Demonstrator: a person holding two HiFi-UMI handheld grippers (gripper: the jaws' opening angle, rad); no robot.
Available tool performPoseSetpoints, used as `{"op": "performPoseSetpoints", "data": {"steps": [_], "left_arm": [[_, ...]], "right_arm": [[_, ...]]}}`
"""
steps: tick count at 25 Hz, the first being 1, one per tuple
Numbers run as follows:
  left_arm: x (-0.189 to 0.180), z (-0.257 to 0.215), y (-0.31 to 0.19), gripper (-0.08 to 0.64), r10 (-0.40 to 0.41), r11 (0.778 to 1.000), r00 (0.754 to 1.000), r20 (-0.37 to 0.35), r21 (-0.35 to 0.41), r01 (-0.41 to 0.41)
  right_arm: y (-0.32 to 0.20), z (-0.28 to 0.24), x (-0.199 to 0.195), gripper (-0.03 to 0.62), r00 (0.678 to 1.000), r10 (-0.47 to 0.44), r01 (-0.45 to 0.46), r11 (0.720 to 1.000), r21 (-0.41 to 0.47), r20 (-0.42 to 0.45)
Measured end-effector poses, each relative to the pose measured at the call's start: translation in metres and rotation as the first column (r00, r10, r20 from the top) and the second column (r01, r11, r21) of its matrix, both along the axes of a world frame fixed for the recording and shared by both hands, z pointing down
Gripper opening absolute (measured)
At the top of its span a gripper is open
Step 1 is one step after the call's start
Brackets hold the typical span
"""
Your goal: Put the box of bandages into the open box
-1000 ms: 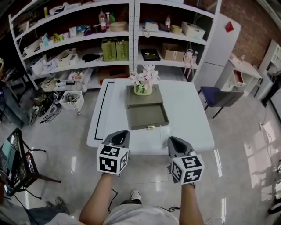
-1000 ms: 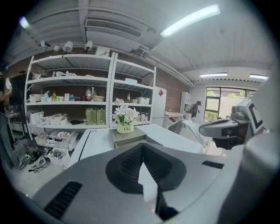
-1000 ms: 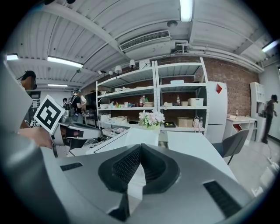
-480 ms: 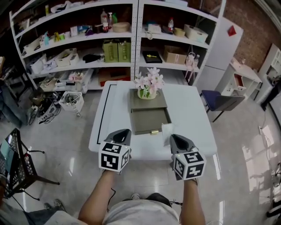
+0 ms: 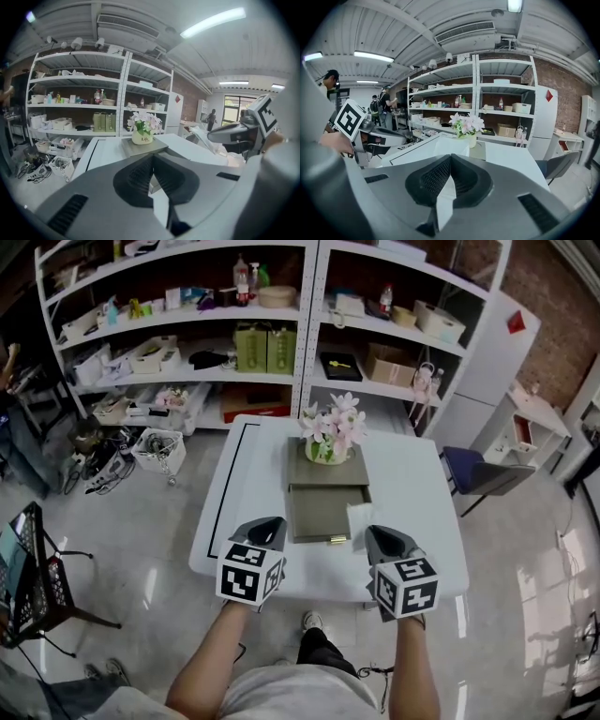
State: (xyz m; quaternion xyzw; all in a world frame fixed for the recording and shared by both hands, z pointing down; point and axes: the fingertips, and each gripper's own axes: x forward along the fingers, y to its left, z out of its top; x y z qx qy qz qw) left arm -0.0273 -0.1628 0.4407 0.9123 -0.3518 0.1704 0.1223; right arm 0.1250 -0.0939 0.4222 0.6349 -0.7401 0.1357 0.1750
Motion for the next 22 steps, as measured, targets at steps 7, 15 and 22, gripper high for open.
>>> {"op": "performPoseSetpoints", "data": {"steps": [7, 15, 22], "left_arm": [[0.021, 0.013, -0.036, 0.003, -0.032, 0.999, 0.999, 0.019, -0.021, 0.032], [0.044, 0.027, -0.070, 0.003, -0.072, 0.996, 0.997, 0.032, -0.048, 0.073], [0.053, 0.031, -0.095, 0.003, -0.113, 0.992, 0.993, 0.037, -0.059, 0.115]], "right_arm": [[-0.043, 0.014, 0.019, 0.005, 0.998, -0.058, 0.058, 0.997, -0.044, -0.001], [-0.087, 0.030, 0.037, 0.005, 0.991, -0.136, 0.135, 0.986, -0.099, -0.001], [-0.114, 0.049, 0.040, 0.005, 0.976, -0.216, 0.212, 0.964, -0.159, -0.012]]}}
